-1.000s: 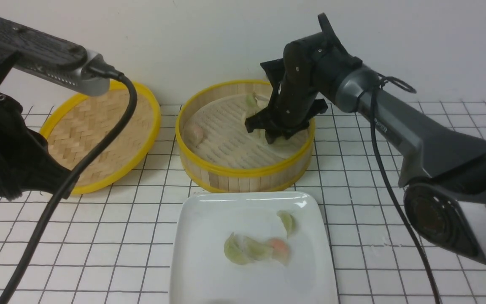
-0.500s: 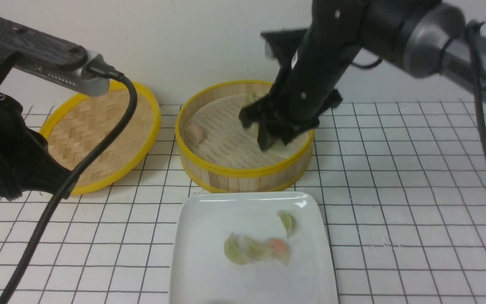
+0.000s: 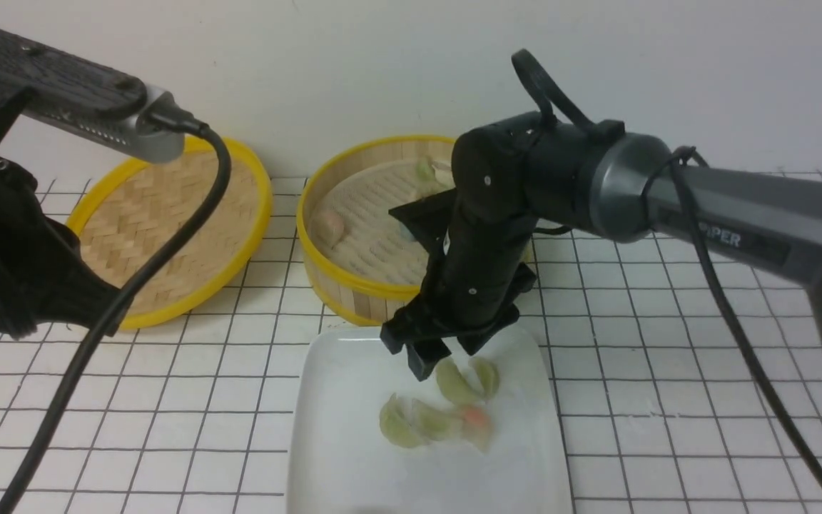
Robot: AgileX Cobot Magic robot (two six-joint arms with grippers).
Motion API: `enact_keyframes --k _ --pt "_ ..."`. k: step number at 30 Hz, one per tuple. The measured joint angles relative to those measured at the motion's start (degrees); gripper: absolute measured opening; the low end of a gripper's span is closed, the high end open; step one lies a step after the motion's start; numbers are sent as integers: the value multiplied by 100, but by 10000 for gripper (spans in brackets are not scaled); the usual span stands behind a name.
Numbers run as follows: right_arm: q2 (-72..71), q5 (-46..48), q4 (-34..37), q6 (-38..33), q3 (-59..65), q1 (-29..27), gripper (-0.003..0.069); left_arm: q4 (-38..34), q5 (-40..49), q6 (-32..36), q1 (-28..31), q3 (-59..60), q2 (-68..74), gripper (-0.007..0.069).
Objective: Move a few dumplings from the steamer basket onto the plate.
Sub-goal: Use the right arm to put the dumpling into the plate, then use the right arm to grab a dumpling from inside the steamer
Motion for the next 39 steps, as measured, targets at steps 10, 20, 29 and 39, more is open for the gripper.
enact_keyframes --k 10,20,29,39 --pt "918 -473 -575 338 -2156 -966 597 2 0 0 0 0 0 -6" --pt "2433 -362 -383 386 -3917 -1232 565 2 0 0 0 0 0 -6" --pt "2678 -400 43 128 -4040 -1237 484 2 0 0 0 0 0 -6" --pt "2634 476 -16 0 -4727 -1247 251 2 0 0 0 0 0 -6"
